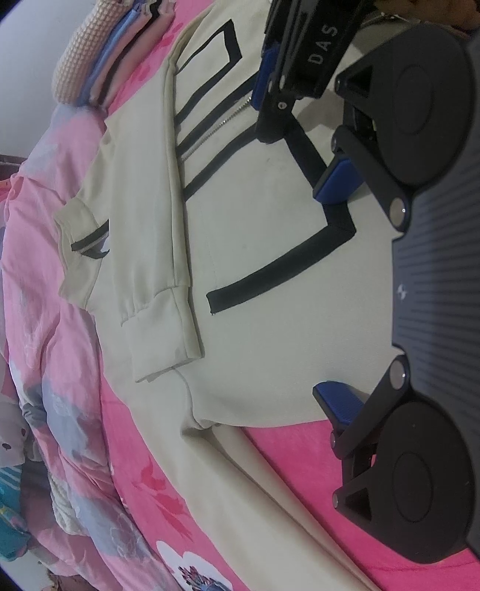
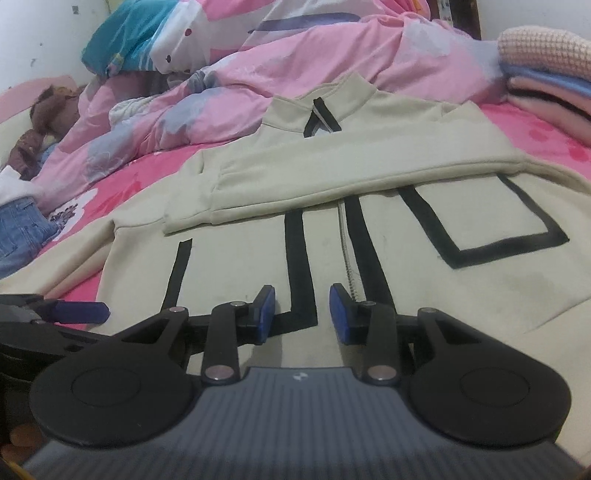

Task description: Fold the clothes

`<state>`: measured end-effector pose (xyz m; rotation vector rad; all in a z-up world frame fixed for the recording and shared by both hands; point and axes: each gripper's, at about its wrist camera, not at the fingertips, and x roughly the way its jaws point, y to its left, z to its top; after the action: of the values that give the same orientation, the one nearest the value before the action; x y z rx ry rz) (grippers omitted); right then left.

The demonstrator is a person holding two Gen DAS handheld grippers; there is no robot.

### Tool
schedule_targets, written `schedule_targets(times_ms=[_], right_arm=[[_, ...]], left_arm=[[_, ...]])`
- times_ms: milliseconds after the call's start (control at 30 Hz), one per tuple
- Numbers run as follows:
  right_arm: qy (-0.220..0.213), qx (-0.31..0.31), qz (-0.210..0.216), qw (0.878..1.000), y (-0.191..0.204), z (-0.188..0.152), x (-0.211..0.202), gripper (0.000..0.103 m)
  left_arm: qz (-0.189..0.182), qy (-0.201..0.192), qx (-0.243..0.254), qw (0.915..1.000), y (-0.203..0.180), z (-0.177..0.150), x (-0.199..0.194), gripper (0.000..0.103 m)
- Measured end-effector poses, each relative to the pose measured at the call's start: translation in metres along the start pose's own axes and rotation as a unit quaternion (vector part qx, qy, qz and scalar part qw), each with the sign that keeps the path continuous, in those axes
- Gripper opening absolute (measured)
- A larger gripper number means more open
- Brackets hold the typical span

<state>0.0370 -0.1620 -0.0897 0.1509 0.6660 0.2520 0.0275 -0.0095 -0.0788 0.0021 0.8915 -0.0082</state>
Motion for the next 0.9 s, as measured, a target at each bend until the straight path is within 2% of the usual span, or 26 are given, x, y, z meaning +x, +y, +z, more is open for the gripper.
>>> schedule_targets(times_ms=[267, 333, 567, 767, 900], right_arm=[[-0.015, -0.005, 0.007, 1.000, 0.000, -0.006, 0.000, 0.033], [-0.019, -0.007, 0.008, 1.000, 0.000, -0.007, 0.000, 0.034], [-0.025, -0.015, 0.011, 1.000, 0.002, -0.010, 0.001, 0.040], [-0.029, -0.018, 0.015, 0.999, 0.003, -0.012, 0.001, 0.043], [-0.032, -0.015, 0.018, 0.999, 0.002, -0.013, 0.001, 0.043]], left_arm=[[-0.001, 0.008, 0.003, 1.0000, 0.000, 0.003, -0.005, 0.103], [0.009, 0.008, 0.002, 0.9999, 0.002, 0.004, -0.009, 0.103], [0.034, -0.020, -0.034, 0.9986, 0.031, 0.001, -0.031, 0.103], [0.084, -0.034, -0.066, 0.9937, 0.073, -0.011, -0.046, 0.103], [0.124, -0.038, -0.095, 0.9870, 0.106, -0.024, -0.055, 0.103]])
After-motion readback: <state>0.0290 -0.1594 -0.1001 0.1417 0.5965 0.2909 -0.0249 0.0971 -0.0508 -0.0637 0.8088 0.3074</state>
